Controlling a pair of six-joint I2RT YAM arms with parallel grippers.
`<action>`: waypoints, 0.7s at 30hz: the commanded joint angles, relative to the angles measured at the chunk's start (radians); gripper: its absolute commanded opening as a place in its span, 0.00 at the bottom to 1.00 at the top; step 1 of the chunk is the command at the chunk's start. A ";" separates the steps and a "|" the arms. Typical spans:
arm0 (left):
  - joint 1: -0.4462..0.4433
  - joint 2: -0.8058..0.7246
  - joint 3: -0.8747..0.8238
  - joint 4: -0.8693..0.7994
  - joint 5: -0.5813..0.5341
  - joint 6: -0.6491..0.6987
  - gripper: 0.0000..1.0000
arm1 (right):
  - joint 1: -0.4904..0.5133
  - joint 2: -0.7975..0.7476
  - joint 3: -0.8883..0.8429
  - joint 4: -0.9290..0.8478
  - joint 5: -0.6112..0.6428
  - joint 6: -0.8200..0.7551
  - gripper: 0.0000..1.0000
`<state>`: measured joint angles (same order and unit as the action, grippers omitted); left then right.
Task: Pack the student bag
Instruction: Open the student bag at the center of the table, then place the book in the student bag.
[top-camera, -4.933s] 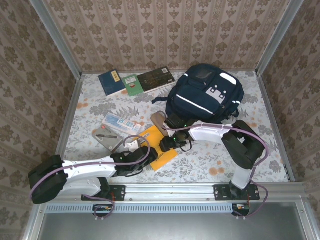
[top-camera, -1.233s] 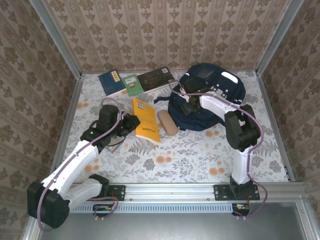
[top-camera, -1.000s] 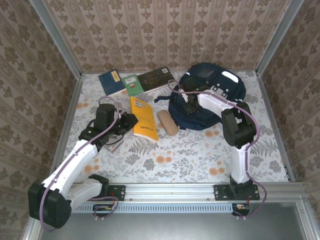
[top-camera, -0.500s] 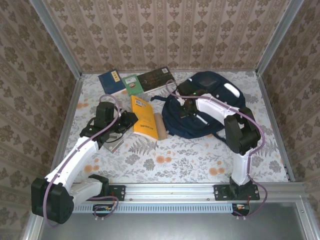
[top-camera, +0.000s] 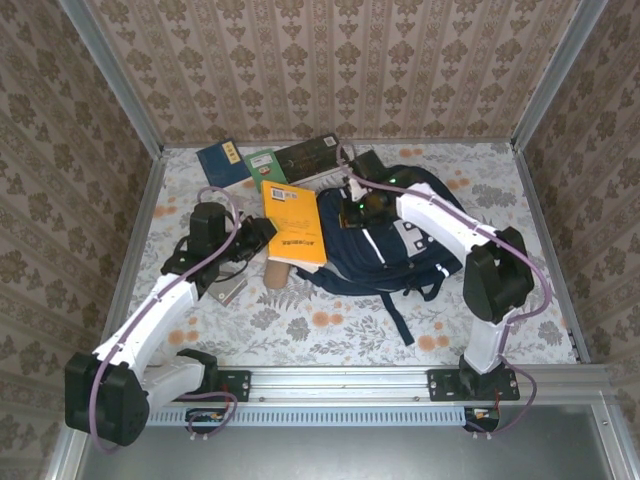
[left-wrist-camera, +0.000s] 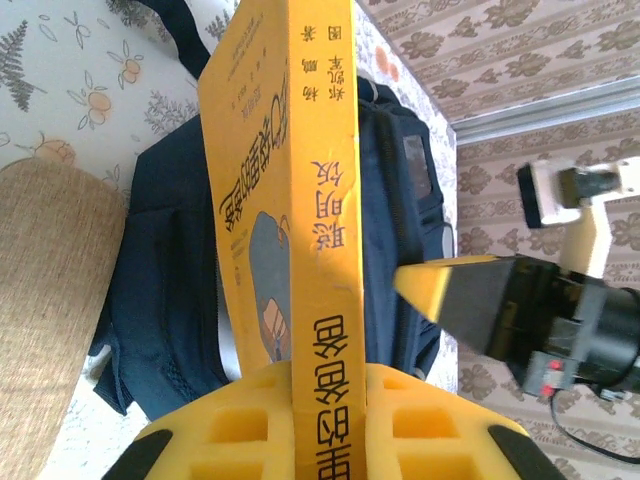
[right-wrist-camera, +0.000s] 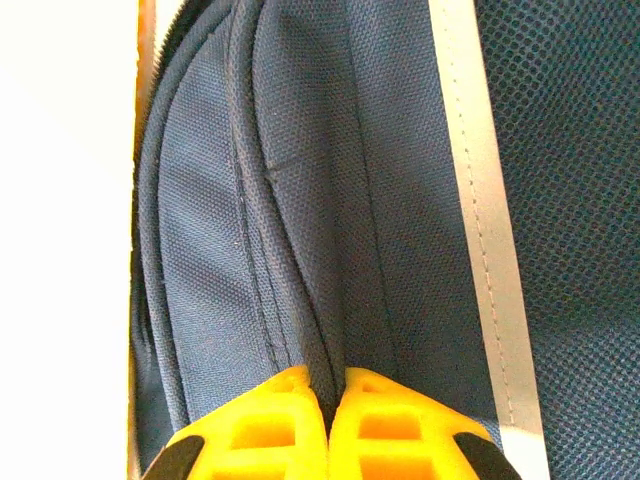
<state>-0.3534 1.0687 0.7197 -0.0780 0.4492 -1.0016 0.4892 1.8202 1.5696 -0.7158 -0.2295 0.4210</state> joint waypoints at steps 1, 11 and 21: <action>-0.020 0.025 -0.007 0.149 -0.003 -0.037 0.00 | -0.052 -0.093 0.021 0.055 -0.144 0.062 0.00; -0.045 0.045 -0.027 0.256 -0.116 -0.088 0.00 | -0.168 -0.147 -0.006 0.147 -0.287 0.175 0.00; -0.097 0.146 0.032 0.372 -0.085 -0.097 0.00 | -0.196 -0.126 -0.016 0.222 -0.348 0.238 0.00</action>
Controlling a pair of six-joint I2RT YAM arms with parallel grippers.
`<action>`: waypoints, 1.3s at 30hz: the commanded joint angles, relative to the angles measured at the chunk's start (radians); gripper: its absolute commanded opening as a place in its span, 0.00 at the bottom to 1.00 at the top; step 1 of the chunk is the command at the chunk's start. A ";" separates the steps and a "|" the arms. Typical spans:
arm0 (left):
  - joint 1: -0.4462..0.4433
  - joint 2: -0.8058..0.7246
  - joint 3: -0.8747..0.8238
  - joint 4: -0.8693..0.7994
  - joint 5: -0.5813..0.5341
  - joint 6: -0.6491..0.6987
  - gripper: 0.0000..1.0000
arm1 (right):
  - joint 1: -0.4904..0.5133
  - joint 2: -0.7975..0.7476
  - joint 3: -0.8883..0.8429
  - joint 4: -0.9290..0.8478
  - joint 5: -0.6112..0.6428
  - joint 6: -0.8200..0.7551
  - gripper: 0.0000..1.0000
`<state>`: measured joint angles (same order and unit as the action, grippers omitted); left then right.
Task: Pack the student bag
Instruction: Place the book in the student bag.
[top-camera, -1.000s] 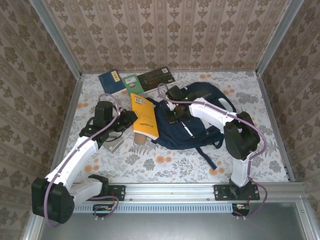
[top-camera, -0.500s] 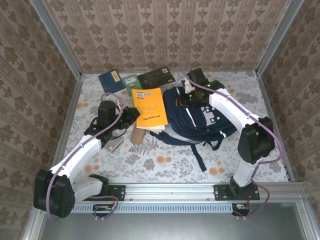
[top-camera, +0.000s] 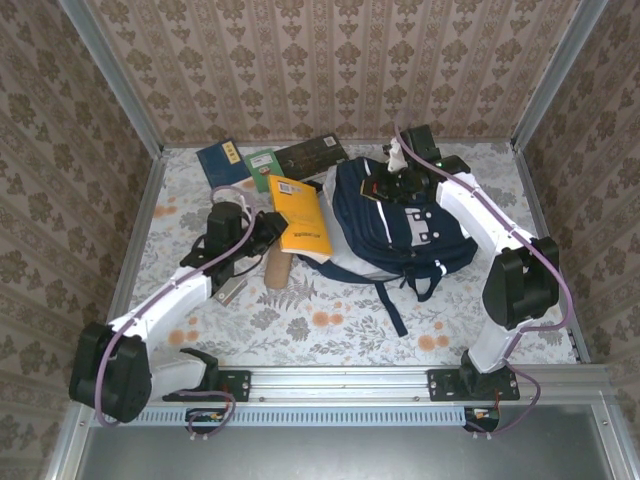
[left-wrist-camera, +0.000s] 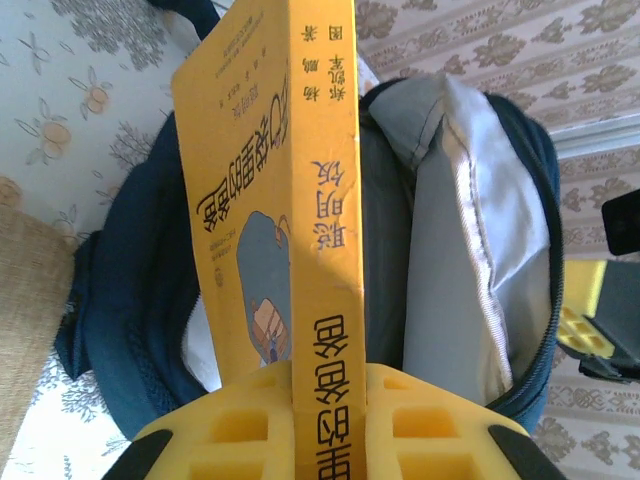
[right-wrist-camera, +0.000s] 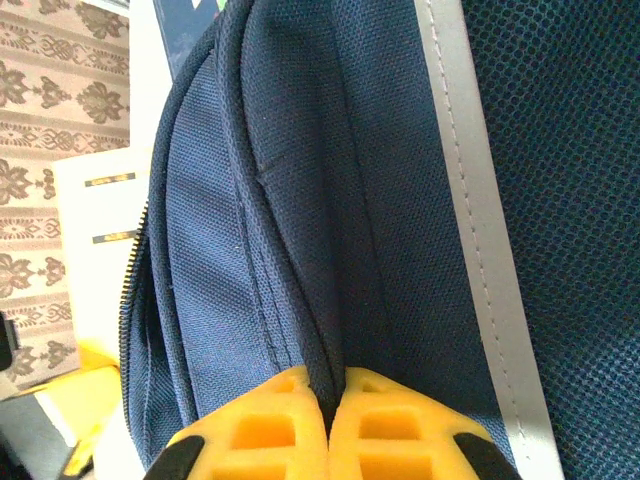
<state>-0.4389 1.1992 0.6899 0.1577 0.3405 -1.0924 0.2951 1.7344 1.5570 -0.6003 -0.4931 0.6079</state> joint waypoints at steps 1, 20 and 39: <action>-0.011 0.025 0.061 0.158 0.030 -0.008 0.00 | -0.003 -0.038 -0.003 0.111 -0.089 0.055 0.00; -0.176 0.288 0.123 0.698 0.042 -0.182 0.00 | -0.054 -0.025 -0.027 0.348 -0.309 0.273 0.00; -0.266 0.647 0.175 0.709 0.078 -0.144 0.00 | -0.059 -0.016 0.009 0.358 -0.341 0.305 0.00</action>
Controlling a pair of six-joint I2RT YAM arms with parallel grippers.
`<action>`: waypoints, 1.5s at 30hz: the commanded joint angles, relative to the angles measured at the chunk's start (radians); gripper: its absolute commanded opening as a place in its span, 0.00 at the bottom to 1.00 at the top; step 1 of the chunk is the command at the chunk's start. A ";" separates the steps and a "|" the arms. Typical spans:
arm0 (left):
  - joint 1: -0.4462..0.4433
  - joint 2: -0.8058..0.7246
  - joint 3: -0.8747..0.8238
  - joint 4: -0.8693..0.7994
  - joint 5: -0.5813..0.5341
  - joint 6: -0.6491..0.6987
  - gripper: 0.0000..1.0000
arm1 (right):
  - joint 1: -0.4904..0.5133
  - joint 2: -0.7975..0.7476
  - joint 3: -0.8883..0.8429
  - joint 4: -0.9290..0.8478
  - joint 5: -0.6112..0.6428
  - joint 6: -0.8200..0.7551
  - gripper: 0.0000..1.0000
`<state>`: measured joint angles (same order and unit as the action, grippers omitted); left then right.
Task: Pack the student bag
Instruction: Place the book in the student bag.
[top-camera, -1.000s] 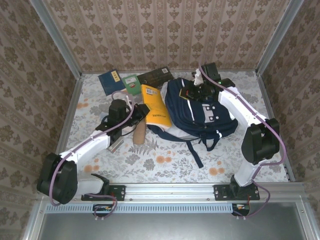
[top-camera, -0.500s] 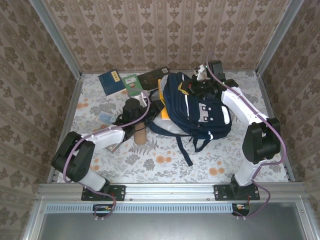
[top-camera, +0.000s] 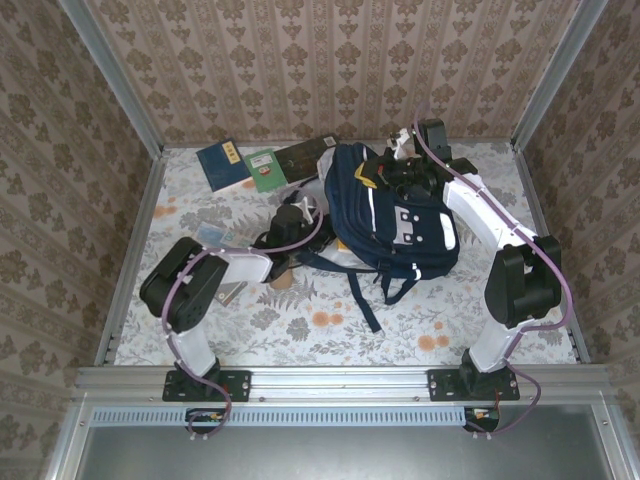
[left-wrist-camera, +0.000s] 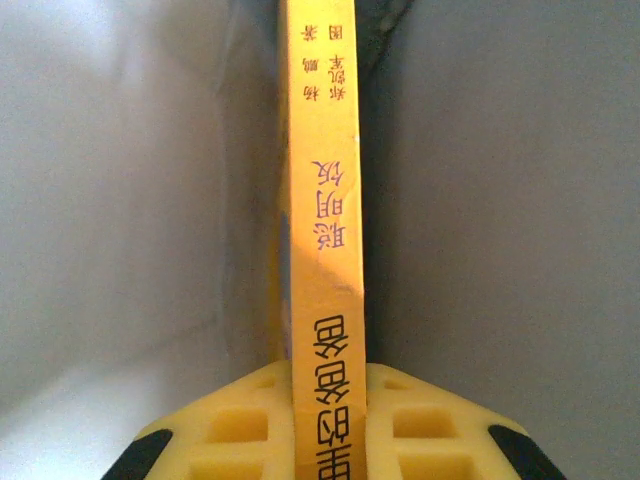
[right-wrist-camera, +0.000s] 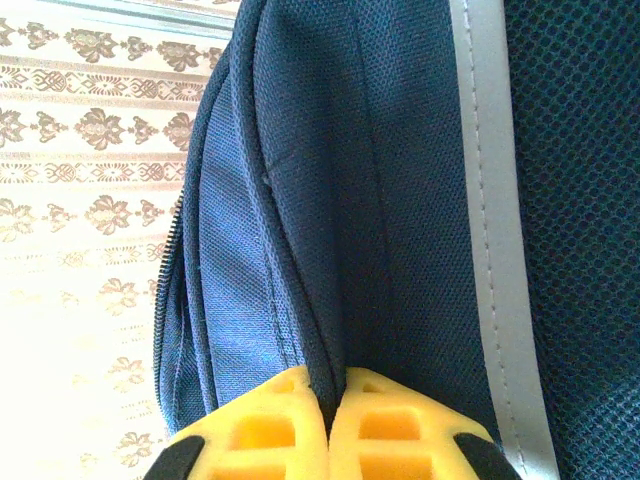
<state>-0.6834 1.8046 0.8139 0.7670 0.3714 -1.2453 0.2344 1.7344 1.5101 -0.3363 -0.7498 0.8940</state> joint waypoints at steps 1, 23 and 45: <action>-0.030 0.059 0.066 0.093 0.047 0.010 0.00 | 0.002 -0.016 0.055 0.094 -0.083 0.019 0.00; -0.086 0.113 0.270 0.061 0.060 -0.018 0.00 | 0.013 -0.009 0.034 0.103 -0.091 0.017 0.00; -0.102 0.105 0.254 -0.376 -0.057 0.143 0.67 | 0.011 -0.010 0.035 0.072 -0.092 -0.018 0.00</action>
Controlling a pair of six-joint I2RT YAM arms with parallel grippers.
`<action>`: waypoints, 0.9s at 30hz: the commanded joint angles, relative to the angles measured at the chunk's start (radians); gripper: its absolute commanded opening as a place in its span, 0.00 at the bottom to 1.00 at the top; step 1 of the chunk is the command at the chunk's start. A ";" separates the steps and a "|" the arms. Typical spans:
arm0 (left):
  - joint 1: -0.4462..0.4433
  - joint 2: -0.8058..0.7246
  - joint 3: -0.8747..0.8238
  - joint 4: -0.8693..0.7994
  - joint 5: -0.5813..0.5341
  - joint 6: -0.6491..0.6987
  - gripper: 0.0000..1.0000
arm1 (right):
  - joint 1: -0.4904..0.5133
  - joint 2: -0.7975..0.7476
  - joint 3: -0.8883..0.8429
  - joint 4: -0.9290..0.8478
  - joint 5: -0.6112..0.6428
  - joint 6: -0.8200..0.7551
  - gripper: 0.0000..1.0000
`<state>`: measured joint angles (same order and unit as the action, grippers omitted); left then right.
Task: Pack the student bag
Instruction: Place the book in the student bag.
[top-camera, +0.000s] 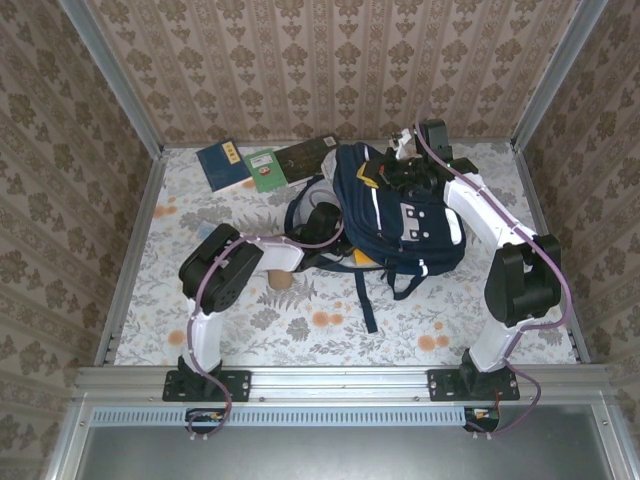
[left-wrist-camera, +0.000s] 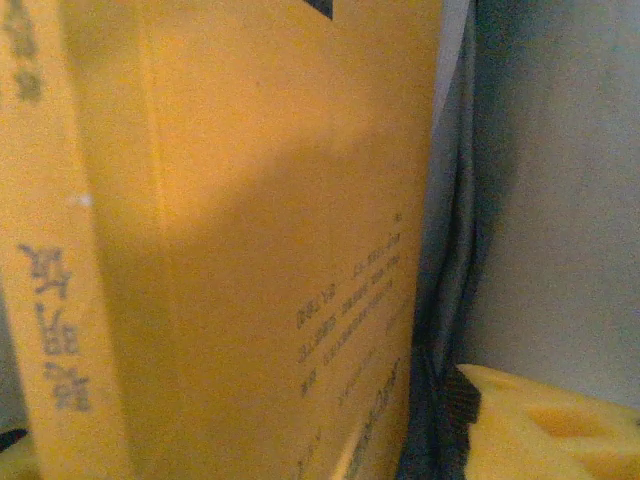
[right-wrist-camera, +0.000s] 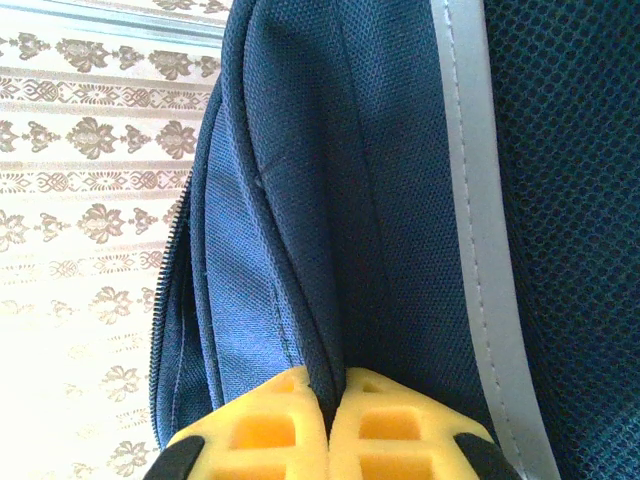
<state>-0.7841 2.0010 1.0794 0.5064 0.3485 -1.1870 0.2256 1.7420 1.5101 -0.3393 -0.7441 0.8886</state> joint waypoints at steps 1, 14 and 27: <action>0.002 -0.113 -0.013 -0.156 -0.050 0.106 0.68 | 0.018 -0.017 0.033 0.073 -0.097 -0.014 0.00; 0.022 -0.097 0.003 -0.124 -0.018 0.138 0.00 | 0.021 -0.022 0.014 0.088 -0.095 -0.008 0.00; 0.054 -0.037 0.034 0.269 0.095 0.041 0.00 | 0.025 -0.044 -0.014 0.090 -0.102 -0.010 0.00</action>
<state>-0.7410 1.9369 1.0557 0.6186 0.3977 -1.1313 0.2317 1.7420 1.4948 -0.3275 -0.7647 0.8860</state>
